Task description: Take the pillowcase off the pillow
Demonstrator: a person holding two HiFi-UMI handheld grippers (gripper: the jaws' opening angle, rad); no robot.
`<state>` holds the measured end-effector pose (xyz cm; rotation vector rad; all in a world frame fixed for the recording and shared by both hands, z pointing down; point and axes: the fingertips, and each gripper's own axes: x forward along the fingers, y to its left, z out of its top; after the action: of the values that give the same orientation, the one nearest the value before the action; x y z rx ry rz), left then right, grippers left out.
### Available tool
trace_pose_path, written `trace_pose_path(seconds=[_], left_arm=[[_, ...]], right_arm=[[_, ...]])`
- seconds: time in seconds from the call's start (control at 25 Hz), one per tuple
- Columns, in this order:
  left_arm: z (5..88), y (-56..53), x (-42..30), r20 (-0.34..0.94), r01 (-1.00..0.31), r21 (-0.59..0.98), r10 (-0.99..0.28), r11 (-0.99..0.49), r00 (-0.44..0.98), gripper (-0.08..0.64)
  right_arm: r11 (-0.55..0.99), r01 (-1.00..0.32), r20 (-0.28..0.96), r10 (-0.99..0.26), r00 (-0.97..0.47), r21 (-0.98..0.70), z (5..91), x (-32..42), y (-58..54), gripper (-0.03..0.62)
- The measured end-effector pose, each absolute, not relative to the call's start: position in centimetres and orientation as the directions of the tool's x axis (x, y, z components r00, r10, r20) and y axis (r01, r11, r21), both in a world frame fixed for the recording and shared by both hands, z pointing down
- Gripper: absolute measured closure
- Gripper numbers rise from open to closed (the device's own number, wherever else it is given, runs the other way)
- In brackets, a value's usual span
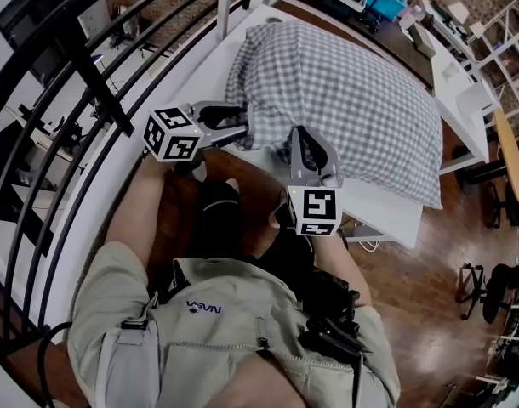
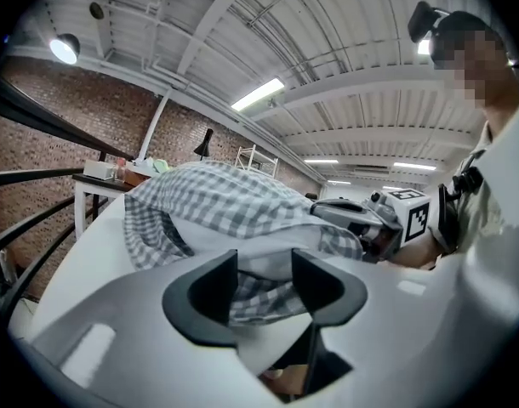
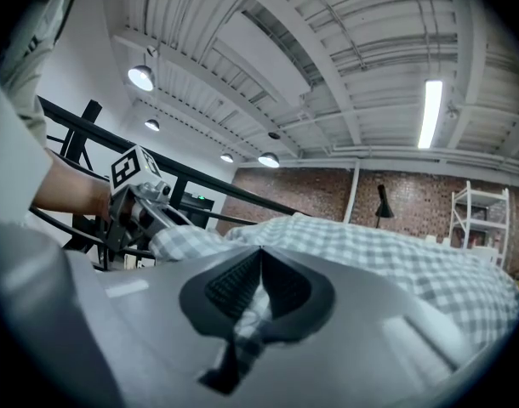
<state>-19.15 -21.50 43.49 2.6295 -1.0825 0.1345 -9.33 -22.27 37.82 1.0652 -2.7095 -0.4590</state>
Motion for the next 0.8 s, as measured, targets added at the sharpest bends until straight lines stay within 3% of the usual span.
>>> trace_pose_path(seconds=[0.8], left_arm=[[43.0,-20.4,-19.3,0.157,-0.720,0.294,-0.712,-0.629,0.685,0.382]], right_arm=[[0.679,-0.636,0.059,-0.699,-0.713,0.366,37.4,-9.0,-22.1,0.586]])
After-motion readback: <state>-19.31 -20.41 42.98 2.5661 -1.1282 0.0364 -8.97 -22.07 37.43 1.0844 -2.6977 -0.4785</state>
